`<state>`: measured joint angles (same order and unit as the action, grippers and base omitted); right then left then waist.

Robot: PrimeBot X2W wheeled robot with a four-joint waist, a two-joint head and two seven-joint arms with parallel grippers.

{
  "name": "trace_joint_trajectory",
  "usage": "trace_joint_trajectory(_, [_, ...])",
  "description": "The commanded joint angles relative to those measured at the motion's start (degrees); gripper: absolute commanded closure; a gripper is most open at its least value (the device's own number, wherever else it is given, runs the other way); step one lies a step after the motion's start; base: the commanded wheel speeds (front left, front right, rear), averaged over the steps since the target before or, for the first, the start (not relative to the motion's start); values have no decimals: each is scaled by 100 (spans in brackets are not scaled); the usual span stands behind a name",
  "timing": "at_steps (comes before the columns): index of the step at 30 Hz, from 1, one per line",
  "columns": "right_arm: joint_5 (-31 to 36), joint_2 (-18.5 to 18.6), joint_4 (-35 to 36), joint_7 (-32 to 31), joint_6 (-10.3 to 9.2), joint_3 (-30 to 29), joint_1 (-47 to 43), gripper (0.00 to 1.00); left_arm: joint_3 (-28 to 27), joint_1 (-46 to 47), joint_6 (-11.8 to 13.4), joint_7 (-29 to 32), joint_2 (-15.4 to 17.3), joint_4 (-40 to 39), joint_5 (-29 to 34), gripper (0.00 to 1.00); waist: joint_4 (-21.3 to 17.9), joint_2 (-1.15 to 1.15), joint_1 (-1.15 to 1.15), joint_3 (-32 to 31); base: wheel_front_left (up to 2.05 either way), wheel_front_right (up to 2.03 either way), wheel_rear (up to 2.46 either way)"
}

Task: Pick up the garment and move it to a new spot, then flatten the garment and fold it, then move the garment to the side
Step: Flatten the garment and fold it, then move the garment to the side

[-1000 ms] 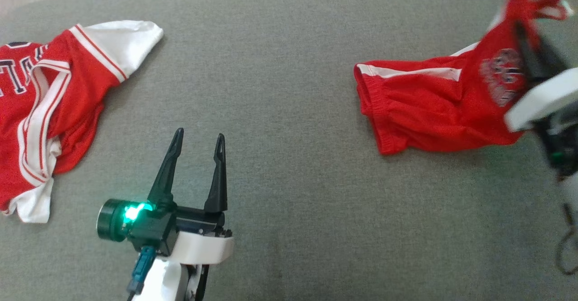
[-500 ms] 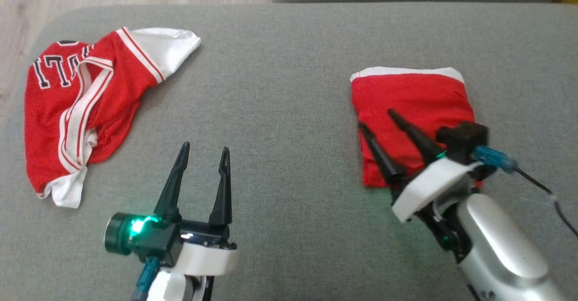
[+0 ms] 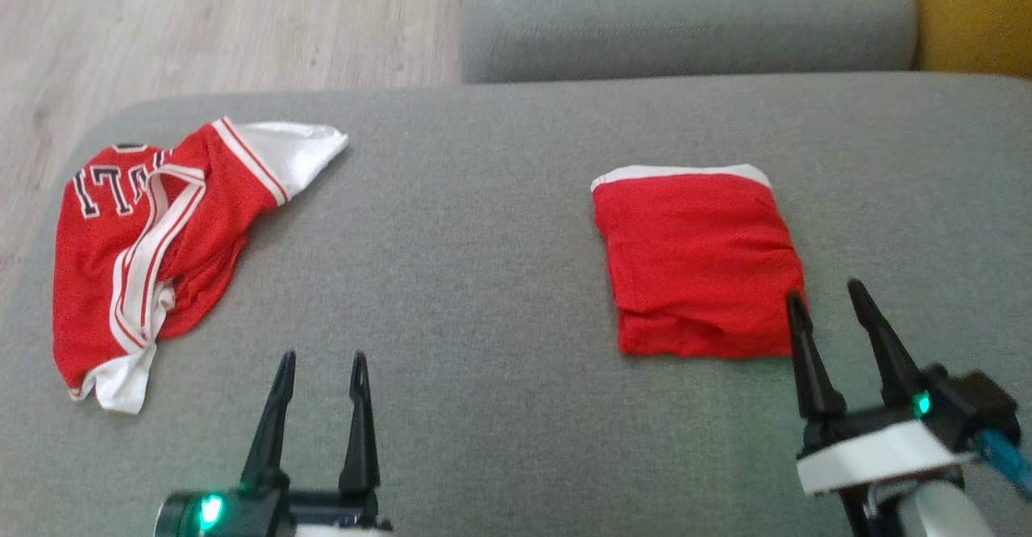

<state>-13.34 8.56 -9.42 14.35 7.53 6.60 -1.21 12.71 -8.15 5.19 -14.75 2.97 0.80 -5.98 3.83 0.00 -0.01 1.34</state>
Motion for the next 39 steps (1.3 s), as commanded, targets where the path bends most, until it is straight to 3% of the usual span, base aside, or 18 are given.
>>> trace_joint_trajectory(1, [53,21,239,62,-4,71,24,0,-216,46,49,-25,-9,-228,37,0,-68,0,1,-120,0,0,0])
trace_joint_trajectory(9, [262,-131,291,63,-4,-38,-396,0,-277,-274,74,-25,-9,-273,124,0,-126,0,1,-270,0,0,0])
trace_joint_trajectory(22, [388,-144,287,64,-4,-60,-384,0,-336,-270,322,-25,-9,-88,-8,0,-118,0,1,-248,0,0,0])
trace_joint_trajectory(39, [442,-131,189,64,-4,-169,-346,0,-335,-185,379,-25,-9,-126,-17,0,10,0,1,-132,0,0,0])
